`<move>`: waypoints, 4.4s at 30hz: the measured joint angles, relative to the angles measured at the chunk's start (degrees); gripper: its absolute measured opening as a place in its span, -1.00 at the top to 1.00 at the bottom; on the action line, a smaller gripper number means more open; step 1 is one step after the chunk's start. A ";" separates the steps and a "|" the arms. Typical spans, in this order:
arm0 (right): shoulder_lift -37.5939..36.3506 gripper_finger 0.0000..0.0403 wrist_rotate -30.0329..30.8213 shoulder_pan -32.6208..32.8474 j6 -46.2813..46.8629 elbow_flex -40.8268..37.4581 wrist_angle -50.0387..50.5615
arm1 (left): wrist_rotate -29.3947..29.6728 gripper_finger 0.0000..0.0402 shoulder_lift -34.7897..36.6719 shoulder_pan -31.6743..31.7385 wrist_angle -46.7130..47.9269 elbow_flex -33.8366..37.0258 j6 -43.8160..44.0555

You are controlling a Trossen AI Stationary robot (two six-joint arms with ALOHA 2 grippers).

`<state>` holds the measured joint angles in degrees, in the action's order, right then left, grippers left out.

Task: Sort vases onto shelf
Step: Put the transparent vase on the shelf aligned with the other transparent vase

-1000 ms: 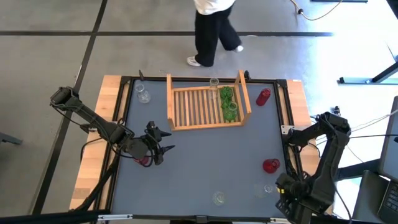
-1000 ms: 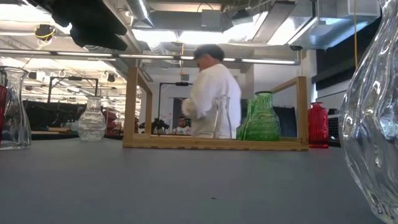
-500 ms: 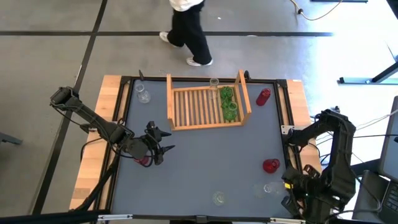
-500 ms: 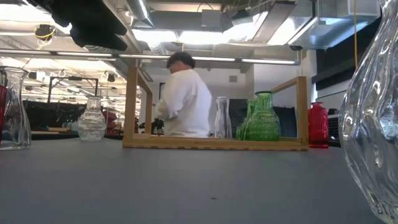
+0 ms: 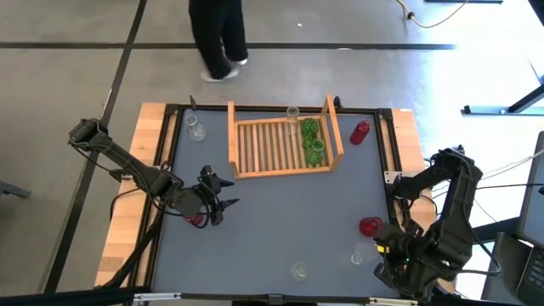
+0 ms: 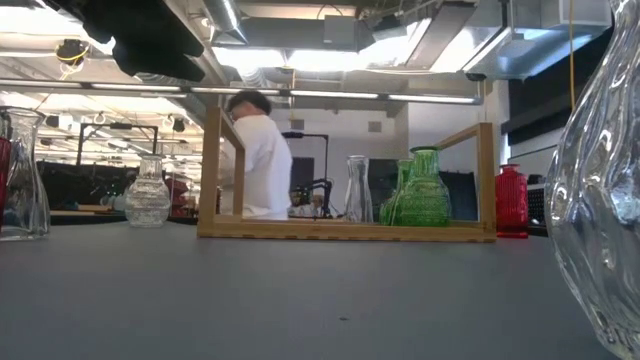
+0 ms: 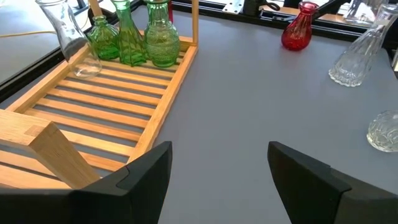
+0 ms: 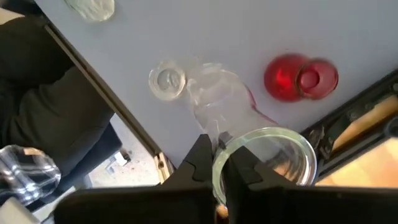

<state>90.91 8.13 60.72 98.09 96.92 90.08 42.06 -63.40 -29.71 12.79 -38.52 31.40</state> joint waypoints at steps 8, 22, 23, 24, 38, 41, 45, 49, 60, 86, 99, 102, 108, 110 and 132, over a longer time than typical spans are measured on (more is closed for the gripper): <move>0.00 1.00 8.37 -5.59 -11.52 0.00 -0.10 | 0.00 -0.29 0.00 0.00 0.01 0.00 0.04; 0.00 1.00 23.13 -23.24 -53.45 -0.02 -3.08 | 0.00 -0.29 0.00 0.00 0.01 0.00 0.12; 0.00 1.00 23.43 -24.73 -57.21 -0.02 -3.85 | 0.00 -0.29 0.00 0.00 0.00 0.00 0.14; 0.00 1.00 23.48 -26.23 -60.79 -0.02 -4.61 | 0.00 -0.29 0.00 0.01 0.01 0.00 0.12; 0.08 1.00 11.17 -50.85 -93.95 -0.04 -18.27 | -0.11 -0.29 0.00 0.55 -0.01 0.00 -3.98; 0.45 1.00 8.26 -56.25 -96.94 0.10 -18.89 | -2.71 -0.29 0.00 2.03 -0.03 -0.01 -5.07; 2.31 1.00 5.01 -62.37 -100.10 2.09 -19.41 | -7.71 -0.29 0.00 4.88 -0.04 -0.02 -6.46; 4.99 1.00 3.77 -67.15 -103.45 3.75 -18.86 | -8.76 -0.29 0.00 7.43 0.04 -0.02 -6.69; 11.03 1.00 2.04 -73.54 -110.43 3.80 -20.15 | -9.79 -0.29 -0.28 9.57 0.07 -0.02 -9.10; 21.81 0.96 0.45 -78.77 -115.97 4.00 -23.64 | -9.77 -0.29 -0.79 9.57 -0.01 -0.02 -9.12; 21.97 0.59 2.46 -79.16 -115.13 3.85 -24.69 | -9.79 -0.29 -0.79 9.57 -0.01 -0.02 -9.12; 21.97 0.51 2.53 -79.16 -115.22 3.85 -25.86 | -9.78 -0.29 -0.79 9.57 -0.01 -0.02 -9.13; 21.97 0.34 3.88 -79.12 -115.02 5.02 -25.25 | -9.79 -0.29 -0.79 9.57 -0.01 -0.02 -9.12; 21.97 0.28 3.88 -79.12 -115.00 5.91 -23.94 | -9.79 -0.29 -0.79 9.57 -0.01 -0.02 -9.12; 10.23 0.17 -6.72 -62.28 -102.83 9.14 -8.86 | -9.42 -0.29 -0.79 9.55 -0.55 -0.02 -9.12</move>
<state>101.14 1.41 -1.55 -4.74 106.07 81.23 32.64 -64.18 -20.16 12.24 -38.54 22.28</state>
